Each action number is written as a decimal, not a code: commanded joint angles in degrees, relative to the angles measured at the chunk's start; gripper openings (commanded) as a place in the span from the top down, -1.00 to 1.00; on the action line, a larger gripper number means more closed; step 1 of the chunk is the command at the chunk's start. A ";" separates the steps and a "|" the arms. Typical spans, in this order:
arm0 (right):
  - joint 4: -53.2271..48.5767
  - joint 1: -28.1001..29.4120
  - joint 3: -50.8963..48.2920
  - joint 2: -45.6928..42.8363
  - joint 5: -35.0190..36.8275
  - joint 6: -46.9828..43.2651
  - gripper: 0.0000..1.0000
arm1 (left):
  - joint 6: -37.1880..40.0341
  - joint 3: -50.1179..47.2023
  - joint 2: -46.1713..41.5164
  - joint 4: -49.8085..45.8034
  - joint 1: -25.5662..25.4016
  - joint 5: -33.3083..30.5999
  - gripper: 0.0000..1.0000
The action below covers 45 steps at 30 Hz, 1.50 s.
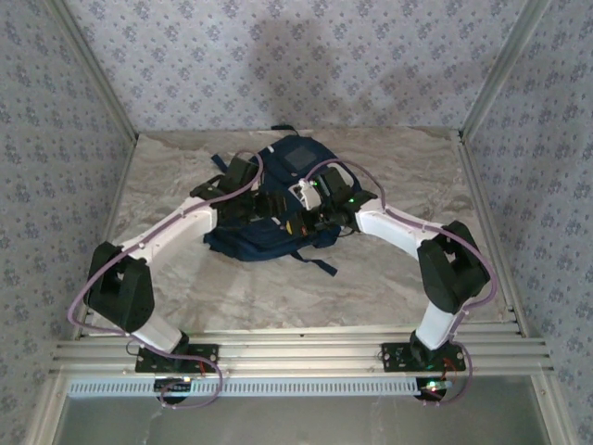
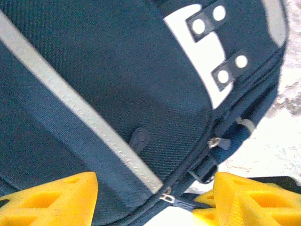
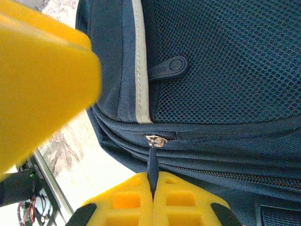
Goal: Pack the student bag
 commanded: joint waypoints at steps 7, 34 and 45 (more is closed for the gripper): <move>3.65 0.69 -3.83 0.45 2.25 1.19 1.00 | -14.45 -11.59 6.37 15.53 4.11 -1.96 -0.31; 1.39 -23.75 -20.86 -22.15 35.42 -6.02 -0.55 | 4.47 -2.78 -1.57 4.56 11.97 -18.03 -0.37; 41.28 -37.71 -44.31 -24.76 38.92 -15.44 -0.53 | 21.75 -21.32 -10.22 21.03 17.76 -53.93 -0.82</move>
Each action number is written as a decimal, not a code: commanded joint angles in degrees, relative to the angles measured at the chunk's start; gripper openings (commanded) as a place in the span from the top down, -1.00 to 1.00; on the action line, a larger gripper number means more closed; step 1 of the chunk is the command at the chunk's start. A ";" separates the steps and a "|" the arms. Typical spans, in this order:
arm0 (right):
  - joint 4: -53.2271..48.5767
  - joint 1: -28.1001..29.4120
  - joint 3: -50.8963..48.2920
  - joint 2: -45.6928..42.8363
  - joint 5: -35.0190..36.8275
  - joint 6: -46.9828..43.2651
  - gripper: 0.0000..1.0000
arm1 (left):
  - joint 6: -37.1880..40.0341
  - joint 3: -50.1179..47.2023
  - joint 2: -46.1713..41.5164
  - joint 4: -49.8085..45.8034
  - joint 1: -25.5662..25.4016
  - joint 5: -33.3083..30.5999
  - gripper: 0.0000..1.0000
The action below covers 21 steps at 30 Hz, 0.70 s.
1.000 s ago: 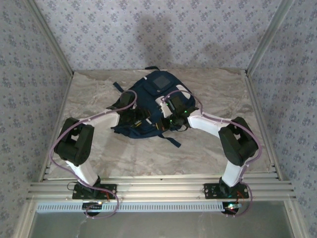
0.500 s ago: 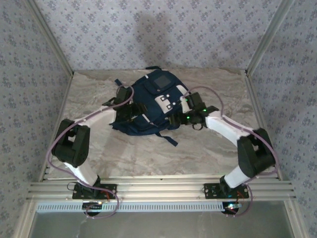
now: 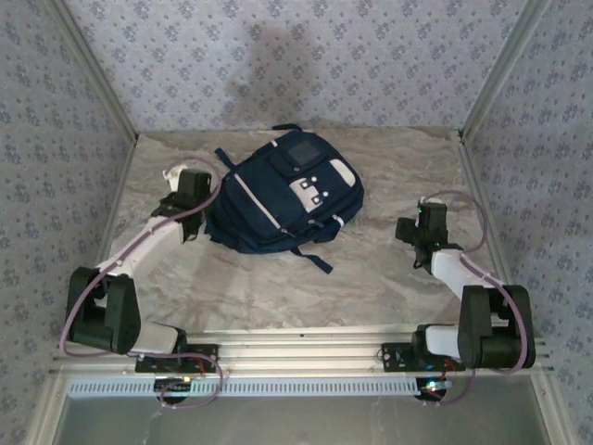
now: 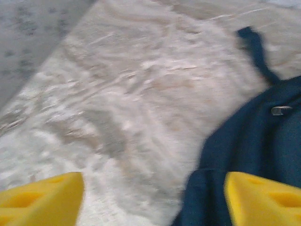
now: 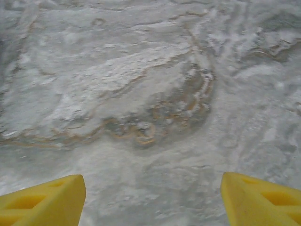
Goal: Pack the student bag
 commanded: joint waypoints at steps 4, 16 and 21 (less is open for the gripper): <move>27.93 -0.39 -5.81 3.60 0.19 -4.50 -0.53 | 10.79 -9.61 0.71 15.32 3.36 -10.51 -0.96; 39.51 -0.35 -6.77 13.91 -2.43 -7.47 -0.98 | 20.69 -24.02 2.20 46.92 12.05 12.20 -0.99; 39.69 -0.19 -6.76 14.01 -2.13 -7.64 -1.00 | 20.08 -28.16 5.56 57.81 15.42 20.35 -0.99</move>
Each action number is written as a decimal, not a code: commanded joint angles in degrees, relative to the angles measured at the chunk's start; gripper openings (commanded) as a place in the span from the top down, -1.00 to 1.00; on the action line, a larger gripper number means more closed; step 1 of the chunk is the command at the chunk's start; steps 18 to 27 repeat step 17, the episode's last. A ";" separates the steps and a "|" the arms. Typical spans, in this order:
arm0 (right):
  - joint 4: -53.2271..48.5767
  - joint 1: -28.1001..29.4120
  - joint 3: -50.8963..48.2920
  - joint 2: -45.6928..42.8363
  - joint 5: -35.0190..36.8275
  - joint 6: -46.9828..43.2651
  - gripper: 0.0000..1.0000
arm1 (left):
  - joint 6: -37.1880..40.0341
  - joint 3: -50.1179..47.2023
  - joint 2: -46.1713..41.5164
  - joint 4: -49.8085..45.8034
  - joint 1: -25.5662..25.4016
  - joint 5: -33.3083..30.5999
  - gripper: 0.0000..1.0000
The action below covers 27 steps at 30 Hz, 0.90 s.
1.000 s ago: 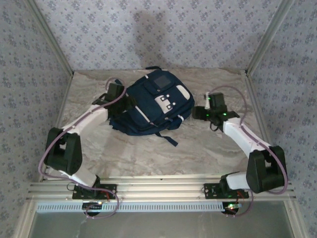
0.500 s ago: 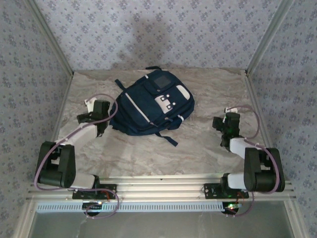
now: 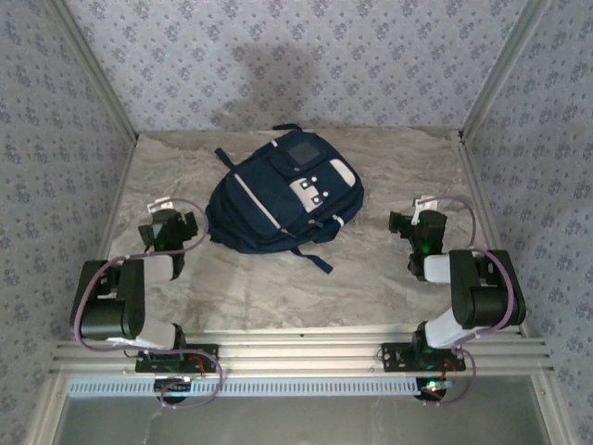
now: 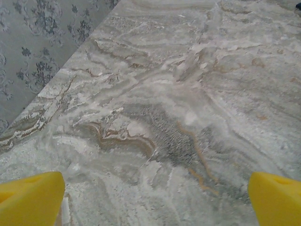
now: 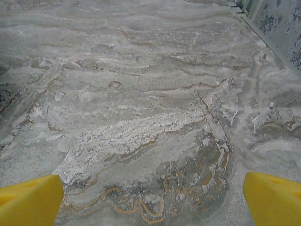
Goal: Pack the student bag
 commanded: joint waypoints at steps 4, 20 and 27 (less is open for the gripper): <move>2.52 -0.10 -0.01 0.19 -0.47 -0.90 -1.00 | 2.00 -1.27 3.34 12.23 0.33 8.06 -0.99; 1.37 -0.48 0.61 0.19 -3.58 -1.61 -1.00 | 3.46 -1.12 4.20 13.93 -1.27 5.24 -0.99; 1.37 -0.48 0.61 0.19 -3.58 -1.61 -1.00 | 3.46 -1.12 4.20 13.93 -1.27 5.24 -0.99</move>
